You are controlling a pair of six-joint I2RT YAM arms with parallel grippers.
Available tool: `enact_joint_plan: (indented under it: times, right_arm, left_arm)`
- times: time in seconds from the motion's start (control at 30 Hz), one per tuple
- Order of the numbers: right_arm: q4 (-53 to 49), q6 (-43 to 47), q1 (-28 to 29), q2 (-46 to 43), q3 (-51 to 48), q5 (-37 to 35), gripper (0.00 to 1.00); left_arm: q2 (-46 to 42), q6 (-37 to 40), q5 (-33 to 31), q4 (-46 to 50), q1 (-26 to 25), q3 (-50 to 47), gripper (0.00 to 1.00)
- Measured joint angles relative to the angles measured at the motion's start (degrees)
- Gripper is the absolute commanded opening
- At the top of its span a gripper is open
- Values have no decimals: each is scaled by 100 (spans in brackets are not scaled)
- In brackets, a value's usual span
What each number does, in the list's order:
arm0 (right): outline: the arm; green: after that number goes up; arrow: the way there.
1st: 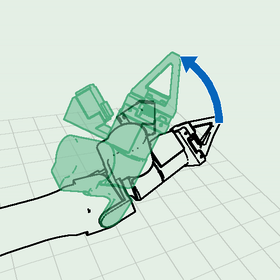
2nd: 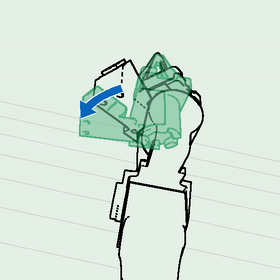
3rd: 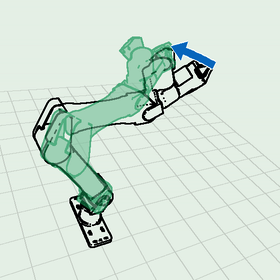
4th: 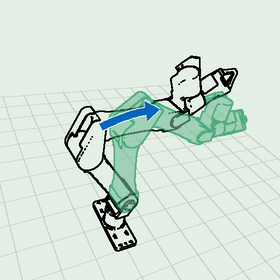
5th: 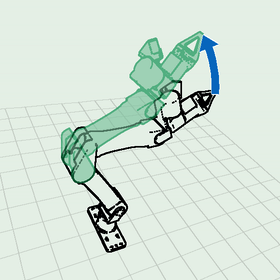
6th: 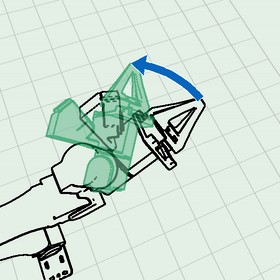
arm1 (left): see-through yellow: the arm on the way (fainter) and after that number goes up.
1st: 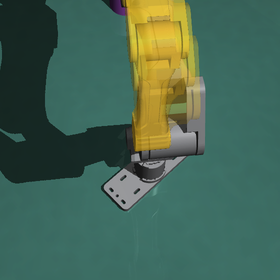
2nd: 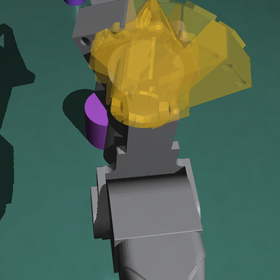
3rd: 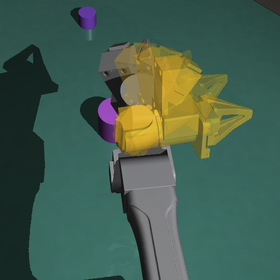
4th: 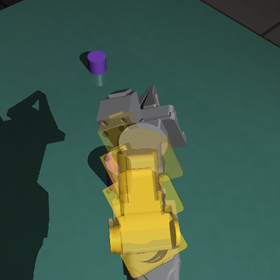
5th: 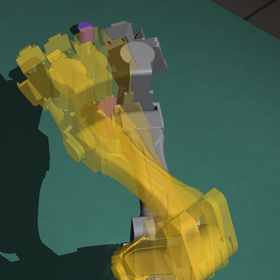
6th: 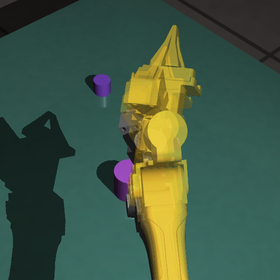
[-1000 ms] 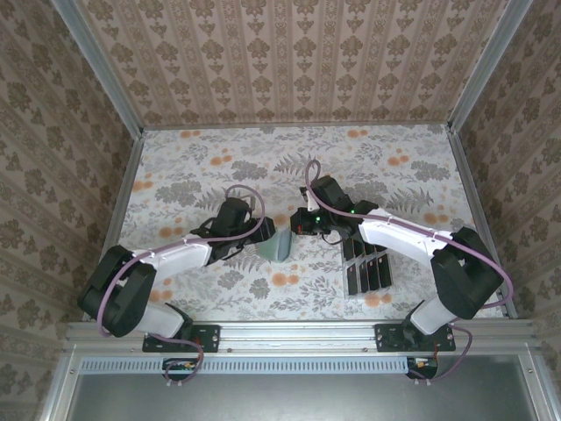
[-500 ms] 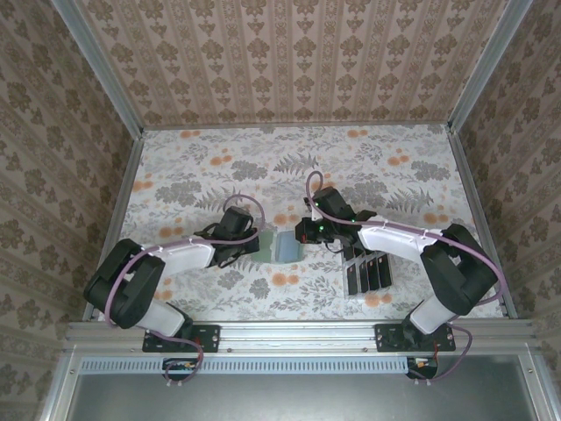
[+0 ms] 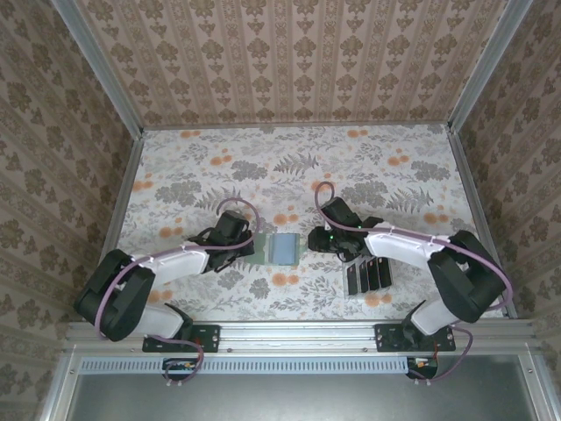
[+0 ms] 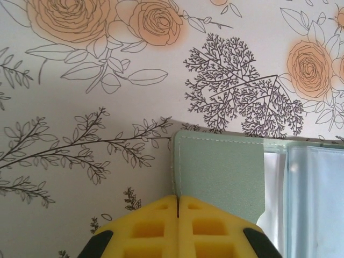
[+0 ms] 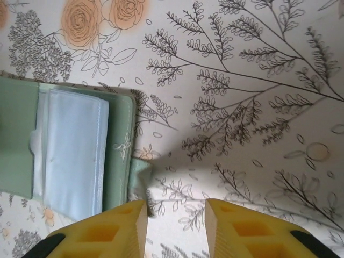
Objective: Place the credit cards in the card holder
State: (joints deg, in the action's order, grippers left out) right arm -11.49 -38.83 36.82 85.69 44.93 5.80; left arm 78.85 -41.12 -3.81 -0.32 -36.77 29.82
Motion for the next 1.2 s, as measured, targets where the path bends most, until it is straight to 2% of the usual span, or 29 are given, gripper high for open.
enact_joint_plan:
  times: [0.13, 0.33, 0.63, 1.0, 1.07, 1.1, 1.13, 1.2]
  right_arm:
    - [-216, -48, 315, -407, 81, -175, 39]
    - [-144, -151, 691, -398, 531, -122, 39]
    - [448, -354, 640, 590, 636, 153, 38]
    - [1185, -579, 87, 968, 31, 249, 37]
    - [1255, -619, 87, 981, 31, 313, 37]
    - [1266, -625, 87, 986, 31, 350, 37]
    - [1266, -638, 90, 986, 31, 378, 37]
    - [1266, -640, 92, 981, 31, 413, 38]
  left_arm:
    - [-17, 0, -42, 37, 0, -17, 0]
    - [-17, 2, -55, 44, 0, -17, 0]
    - [-17, 28, -72, 83, 0, -17, 0]
    - [-4, 90, -74, 168, 0, 42, 2]
    - [-7, 138, -74, 221, 2, 72, 23]
    - [-17, 199, -79, 280, 7, 107, 38]
    - [-35, 243, -85, 365, 11, 151, 48]
    - [-146, 328, -111, 527, 15, 227, 62]
